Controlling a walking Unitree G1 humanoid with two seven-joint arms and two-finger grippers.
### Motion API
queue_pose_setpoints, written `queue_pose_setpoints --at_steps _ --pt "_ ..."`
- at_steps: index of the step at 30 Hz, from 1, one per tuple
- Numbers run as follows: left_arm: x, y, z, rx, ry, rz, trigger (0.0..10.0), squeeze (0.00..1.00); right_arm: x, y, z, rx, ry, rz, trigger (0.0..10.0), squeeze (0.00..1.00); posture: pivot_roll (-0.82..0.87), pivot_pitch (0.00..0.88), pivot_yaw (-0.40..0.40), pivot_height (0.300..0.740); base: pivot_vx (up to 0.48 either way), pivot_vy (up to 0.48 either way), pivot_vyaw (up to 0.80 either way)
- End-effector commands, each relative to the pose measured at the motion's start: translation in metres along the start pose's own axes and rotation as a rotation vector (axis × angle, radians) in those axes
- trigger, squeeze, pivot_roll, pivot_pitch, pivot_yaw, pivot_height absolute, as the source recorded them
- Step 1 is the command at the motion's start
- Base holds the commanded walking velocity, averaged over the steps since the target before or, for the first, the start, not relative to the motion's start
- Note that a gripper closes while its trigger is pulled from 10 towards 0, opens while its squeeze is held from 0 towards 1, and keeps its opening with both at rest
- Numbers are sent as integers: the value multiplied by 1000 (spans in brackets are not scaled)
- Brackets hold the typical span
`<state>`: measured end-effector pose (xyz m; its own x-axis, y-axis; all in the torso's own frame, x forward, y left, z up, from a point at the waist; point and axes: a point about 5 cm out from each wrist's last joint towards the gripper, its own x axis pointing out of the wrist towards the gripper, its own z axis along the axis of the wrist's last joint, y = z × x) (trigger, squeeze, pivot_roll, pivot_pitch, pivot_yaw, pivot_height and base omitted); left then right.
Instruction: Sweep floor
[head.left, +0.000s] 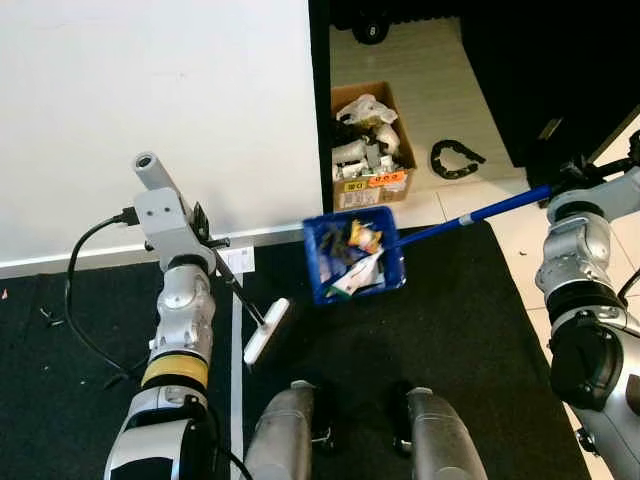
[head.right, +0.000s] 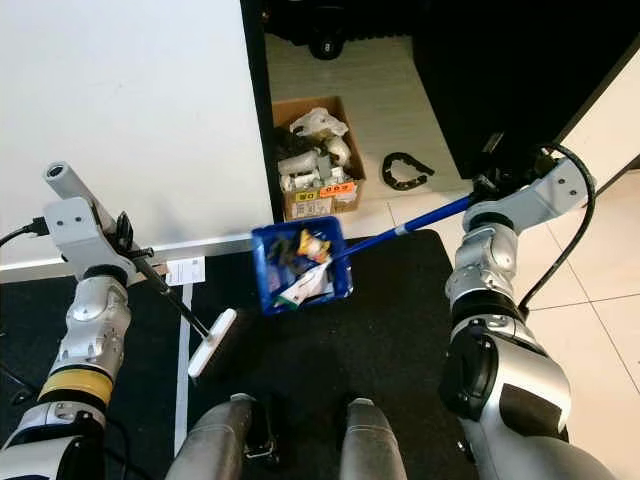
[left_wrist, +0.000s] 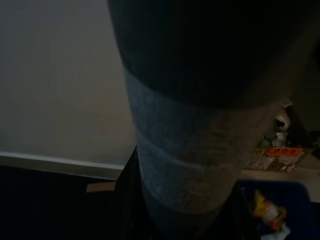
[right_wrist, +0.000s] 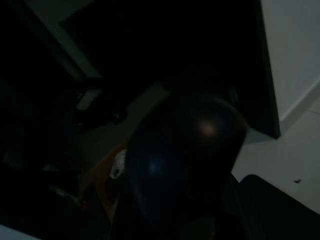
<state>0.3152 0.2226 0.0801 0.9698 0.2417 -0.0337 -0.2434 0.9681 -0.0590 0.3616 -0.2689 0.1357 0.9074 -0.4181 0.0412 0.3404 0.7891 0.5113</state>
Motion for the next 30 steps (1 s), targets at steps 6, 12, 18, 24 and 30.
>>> queue_pose_setpoints --at_steps 6,12,18,24,30 --pt "-1 -1 -4 -6 -10 44 10000 0 3 18 1 -14 7 86 10000 0 34 41 -21 731 0 0 0" --pt "-4 -3 -5 7 -23 33 10000 0 1 25 -8 -34 52 133 10000 0 42 34 -50 731 87 0 0" --pt "-4 -1 -2 -12 -62 52 10000 0 3 28 -5 -1 45 136 10000 0 43 28 -54 731 480 0 0" --pt "-3 -2 -2 -8 -66 46 10000 0 4 25 -2 76 30 99 10000 0 45 24 -51 731 480 0 0" --pt "-3 1 -1 6 -71 33 10000 0 4 -1 3 202 4 -59 10000 0 48 22 -36 731 480 0 0"
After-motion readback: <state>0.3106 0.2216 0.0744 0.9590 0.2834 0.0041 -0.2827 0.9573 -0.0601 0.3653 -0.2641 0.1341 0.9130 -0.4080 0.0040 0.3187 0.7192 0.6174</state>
